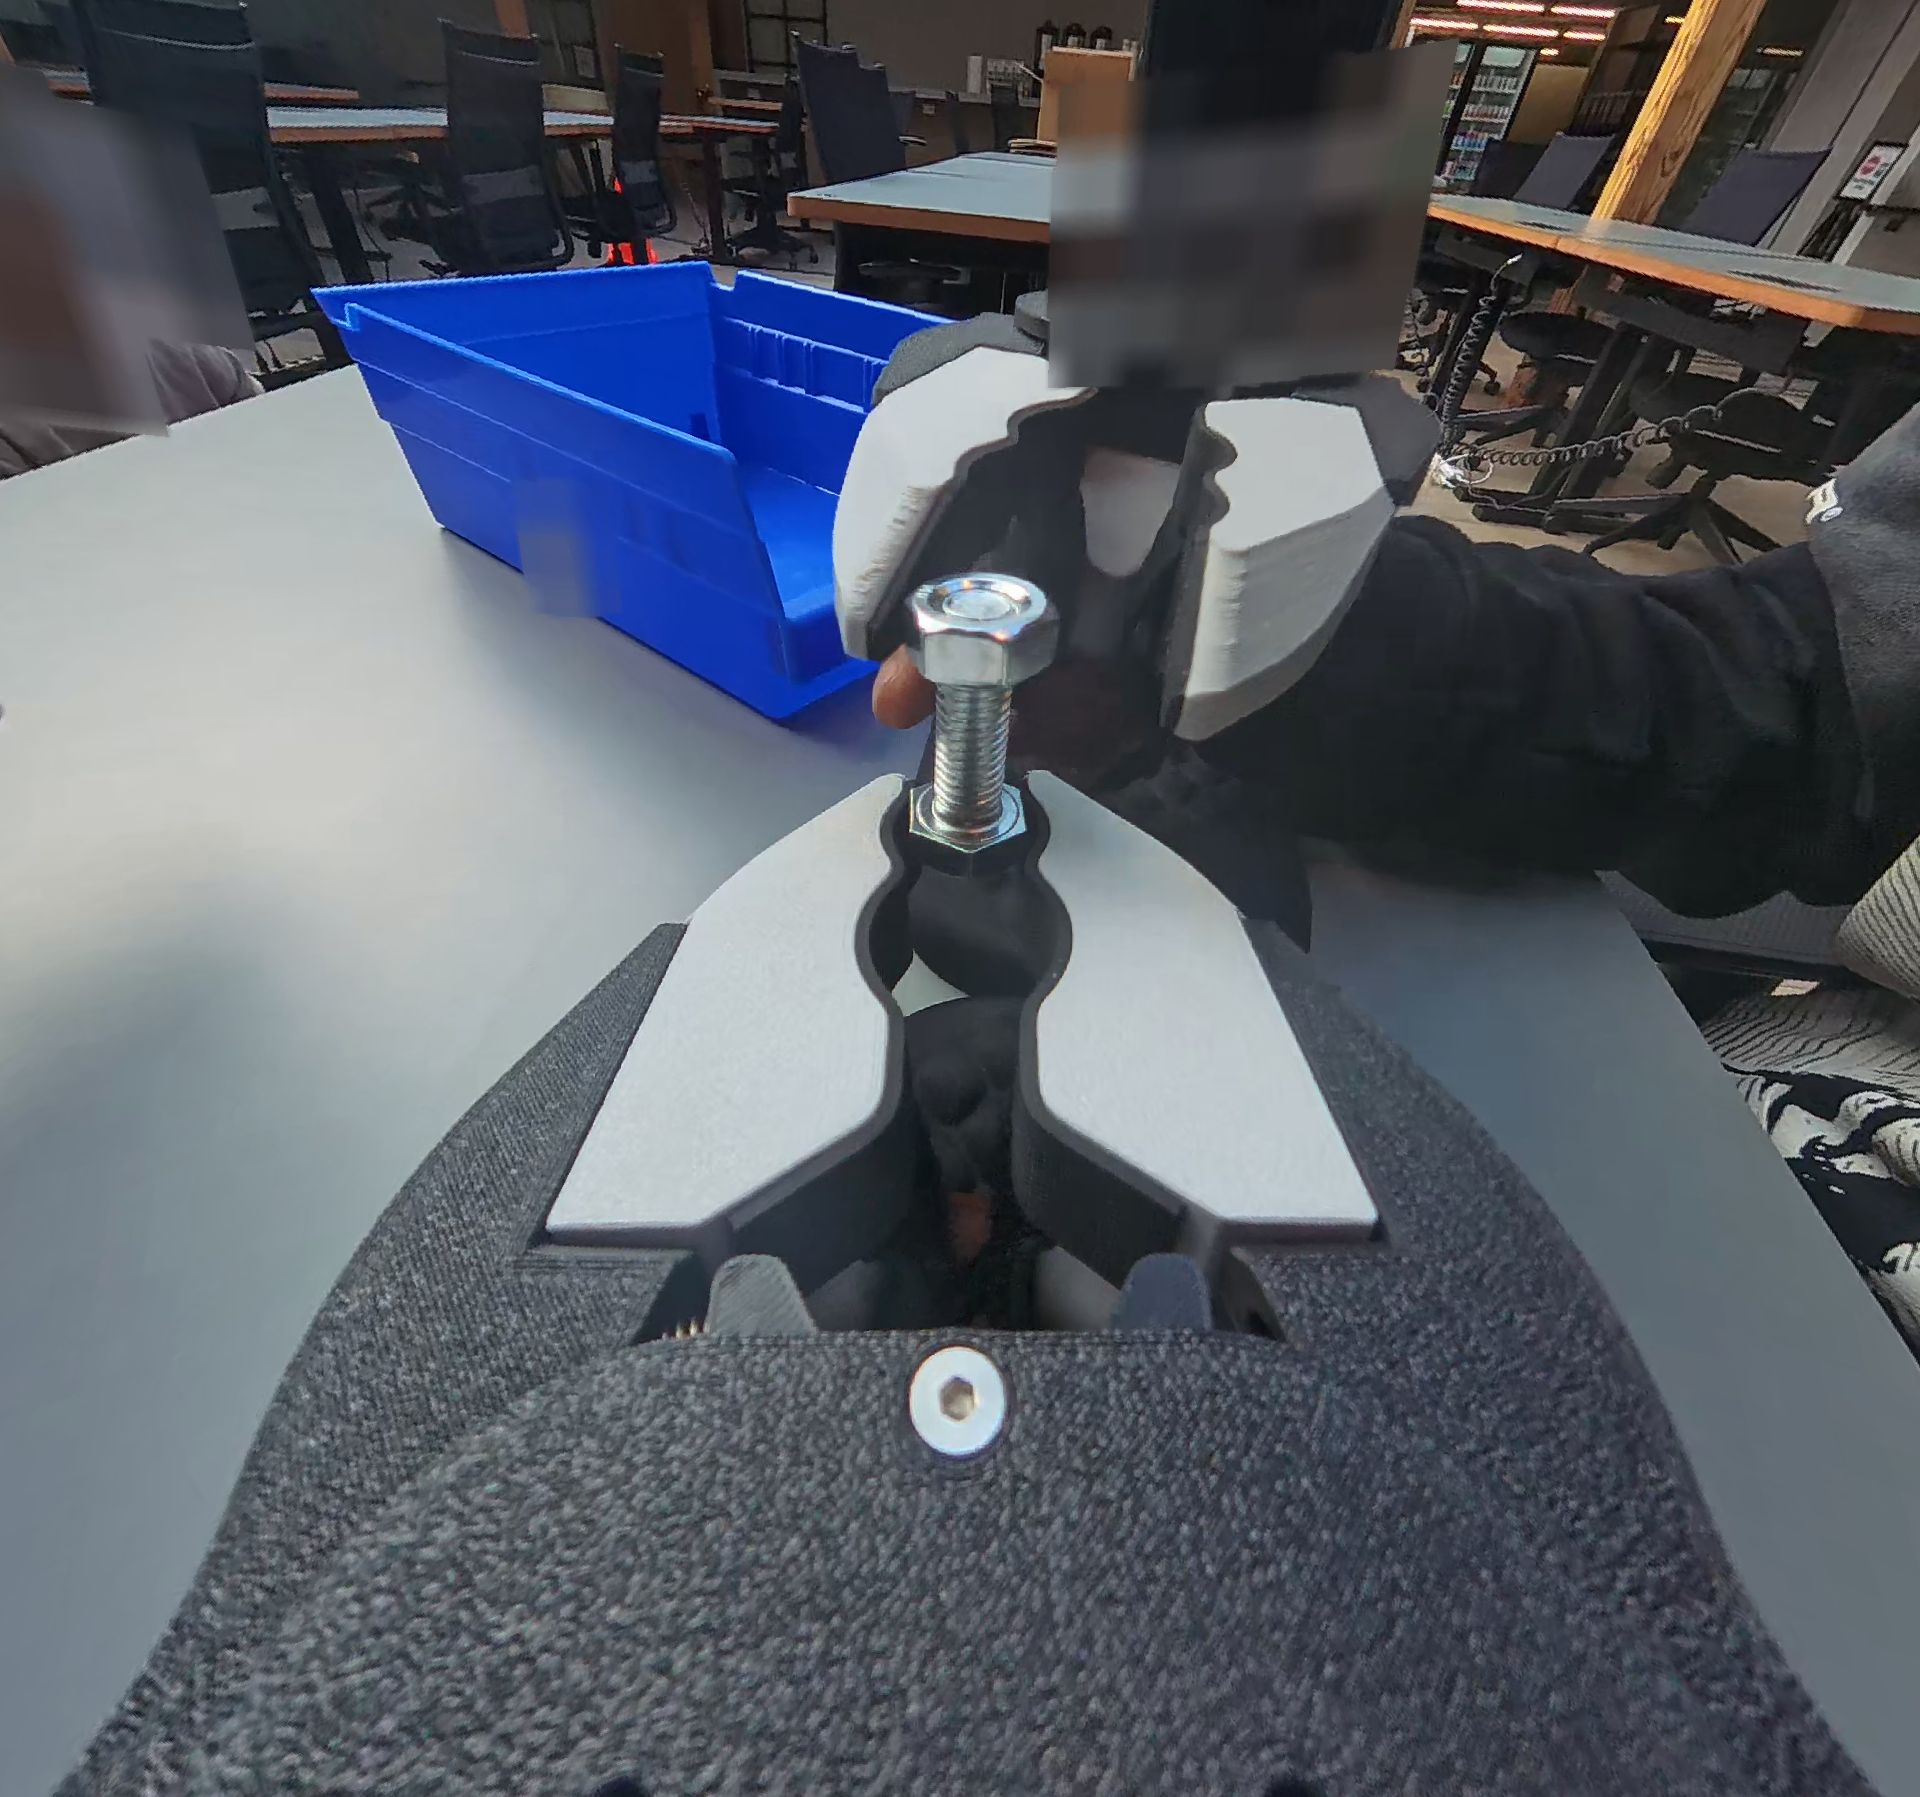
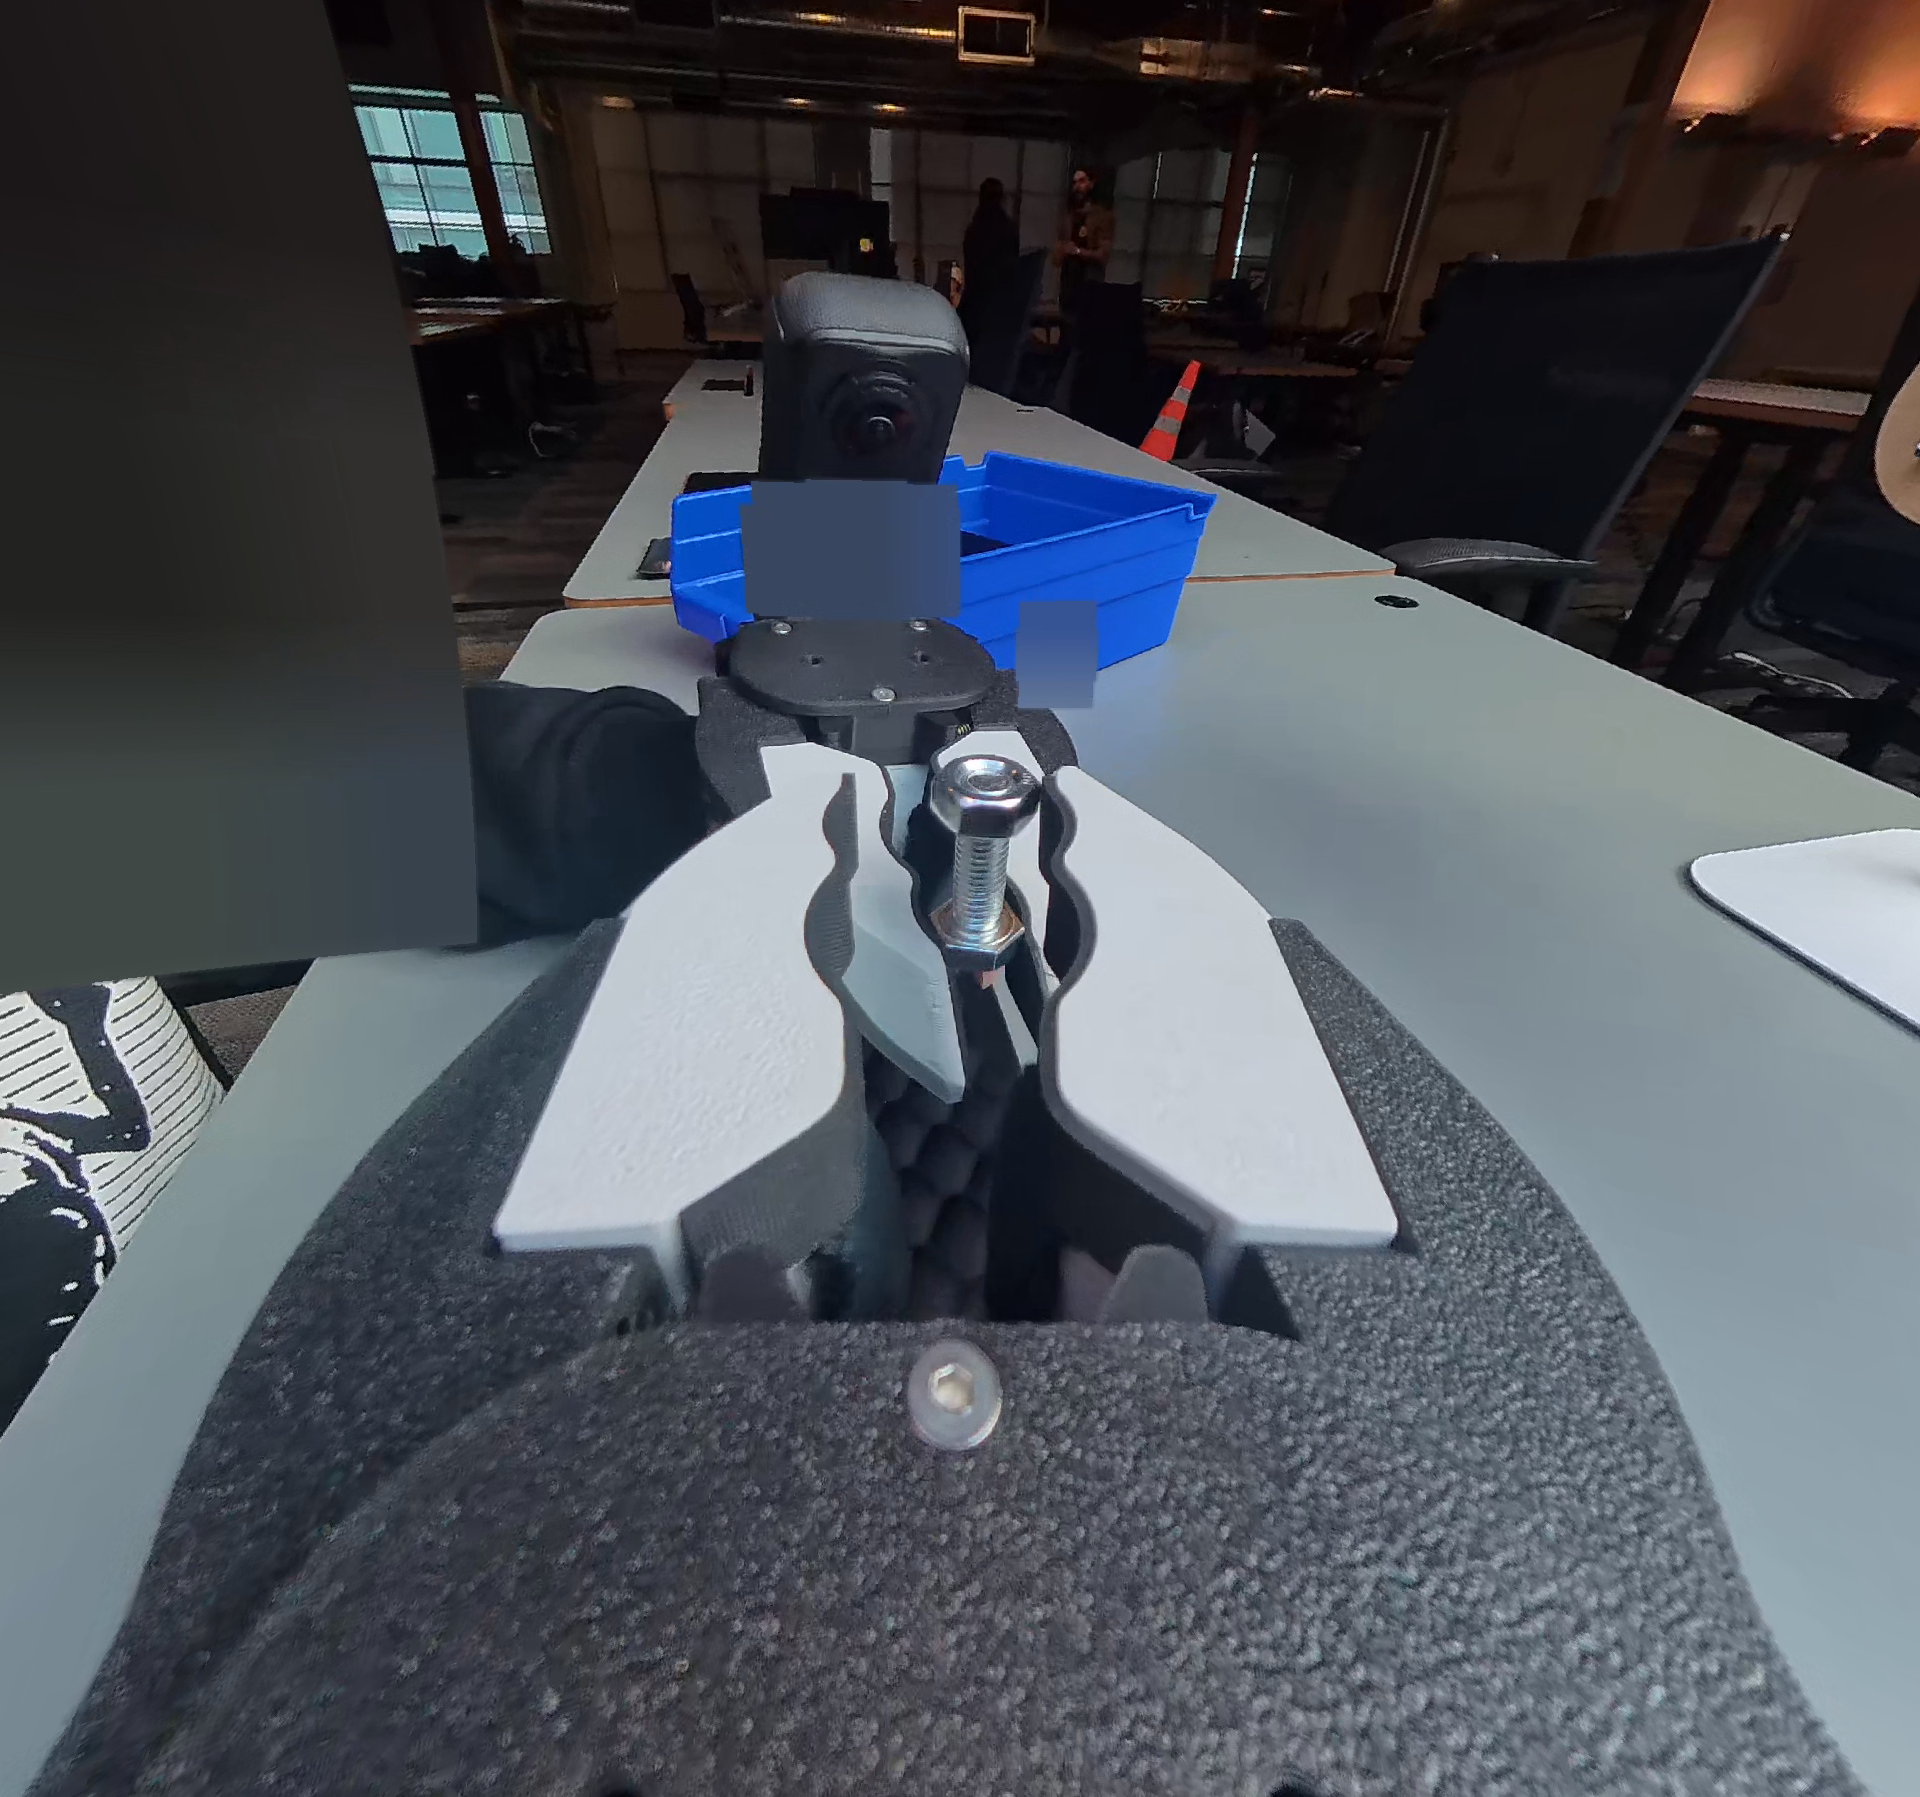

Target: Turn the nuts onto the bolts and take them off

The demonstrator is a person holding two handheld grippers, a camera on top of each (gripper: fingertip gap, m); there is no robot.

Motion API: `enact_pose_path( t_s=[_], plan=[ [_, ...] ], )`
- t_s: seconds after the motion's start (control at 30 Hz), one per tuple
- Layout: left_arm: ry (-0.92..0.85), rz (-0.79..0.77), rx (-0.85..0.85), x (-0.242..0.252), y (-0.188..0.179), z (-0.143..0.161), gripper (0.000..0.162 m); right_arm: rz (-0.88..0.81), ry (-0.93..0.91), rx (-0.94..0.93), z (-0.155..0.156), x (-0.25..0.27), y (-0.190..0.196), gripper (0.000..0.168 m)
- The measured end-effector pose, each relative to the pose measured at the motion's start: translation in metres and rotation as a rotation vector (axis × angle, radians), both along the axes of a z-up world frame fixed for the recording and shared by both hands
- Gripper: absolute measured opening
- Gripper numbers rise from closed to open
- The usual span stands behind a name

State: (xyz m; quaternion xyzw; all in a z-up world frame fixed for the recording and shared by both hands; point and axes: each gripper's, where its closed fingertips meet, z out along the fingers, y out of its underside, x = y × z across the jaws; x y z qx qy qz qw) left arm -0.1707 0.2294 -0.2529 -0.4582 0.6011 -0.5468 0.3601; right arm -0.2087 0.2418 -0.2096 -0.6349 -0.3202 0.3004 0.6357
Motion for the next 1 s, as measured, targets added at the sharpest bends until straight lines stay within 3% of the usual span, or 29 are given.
enact_pose_path(
  t_s=[0.33,0.4,0.6,0.83,1.0],
  plan=[
    [-0.010,0.012,-0.018,0.000,0.003,0.002,0.016,0.027,-0.007,0.020,0.007,0.010,-0.009,0.007],
    [-0.007,0.009,-0.013,0.000,0.002,0.002,0.016,-0.003,0.000,0.032,0.008,0.012,-0.006,0.012],
    [0.004,-0.016,0.009,0.000,-0.003,-0.001,0.016,-0.005,0.002,0.008,0.000,-0.001,0.002,0.058],
    [0.017,-0.026,0.020,0.001,-0.005,-0.003,0.017,0.067,-0.034,-0.013,-0.009,-0.018,-0.004,0.057],
    [0.000,-0.007,-0.003,0.000,0.000,0.000,0.017,0.033,-0.024,-0.009,-0.005,-0.006,-0.003,0.043]
  ],
)
